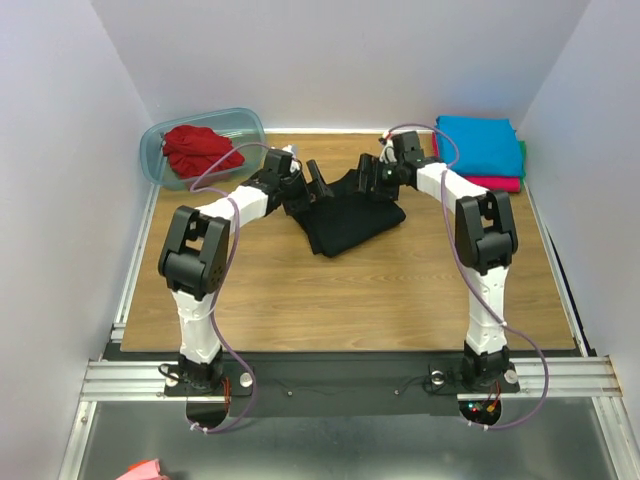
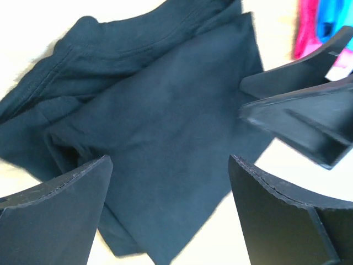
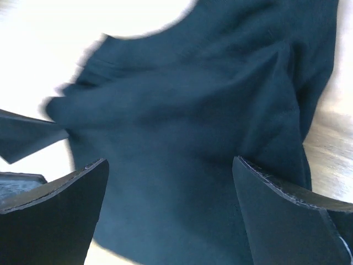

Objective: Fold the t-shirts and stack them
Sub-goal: Fold the tshirt

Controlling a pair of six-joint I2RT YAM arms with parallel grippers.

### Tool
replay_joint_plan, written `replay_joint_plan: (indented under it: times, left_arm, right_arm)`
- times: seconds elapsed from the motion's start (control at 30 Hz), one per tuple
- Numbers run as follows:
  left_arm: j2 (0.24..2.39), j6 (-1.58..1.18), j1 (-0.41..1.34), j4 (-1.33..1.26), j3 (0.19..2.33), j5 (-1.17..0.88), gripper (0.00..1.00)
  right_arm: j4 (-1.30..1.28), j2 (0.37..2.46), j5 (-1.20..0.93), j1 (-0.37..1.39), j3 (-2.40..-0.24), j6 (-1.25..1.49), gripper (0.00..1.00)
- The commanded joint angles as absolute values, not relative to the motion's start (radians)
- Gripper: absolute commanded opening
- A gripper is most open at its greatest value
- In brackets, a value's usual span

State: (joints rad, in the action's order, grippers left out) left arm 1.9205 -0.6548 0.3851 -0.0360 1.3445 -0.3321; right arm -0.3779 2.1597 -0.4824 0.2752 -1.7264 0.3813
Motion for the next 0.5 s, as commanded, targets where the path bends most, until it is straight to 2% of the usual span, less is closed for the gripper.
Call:
replay_joint_plan:
  times: [0.0, 0.17, 0.2, 0.23, 0.27, 0.3, 0.37, 0.47]
  left_arm:
    - [1.976, -0.658, 0.384, -0.072, 1.368, -0.368, 0.98]
    - [1.990, -0.647, 0.391, -0.101, 1.261, -0.411, 0.98]
    - [1.961, -0.644, 0.393, -0.103, 1.205, -0.407, 0.98]
    - [1.960, -0.640, 0.393, -0.104, 1.204, -0.407, 0.97]
    - [1.918, -0.638, 0.394, -0.113, 1.128, -0.399, 0.96]
    - [1.790, -0.643, 0.406, -0.132, 0.954, -0.379, 0.96]
    - [1.746, -0.649, 0.414, -0.141, 0.907, -0.370, 0.96]
    - [1.550, -0.661, 0.463, -0.138, 0.775, -0.322, 0.96]
  right_arm:
    - [-0.351, 2.181, -0.480, 0.299, -1.671, 0.382, 1.00]
    - [-0.292, 2.071, -0.365, 0.376, -1.418, 0.397, 1.00]
    - [-0.249, 2.007, -0.333, 0.405, -1.302, 0.412, 1.00]
    - [-0.233, 1.967, -0.304, 0.422, -1.301, 0.432, 1.00]
    - [-0.221, 1.929, -0.276, 0.460, -1.198, 0.471, 1.00]
    - [-0.207, 1.776, -0.159, 0.522, -1.011, 0.536, 1.00]
    - [-0.207, 1.732, -0.144, 0.549, -0.973, 0.555, 1.00]
    - [-0.207, 1.552, -0.114, 0.560, -0.871, 0.589, 1.00]
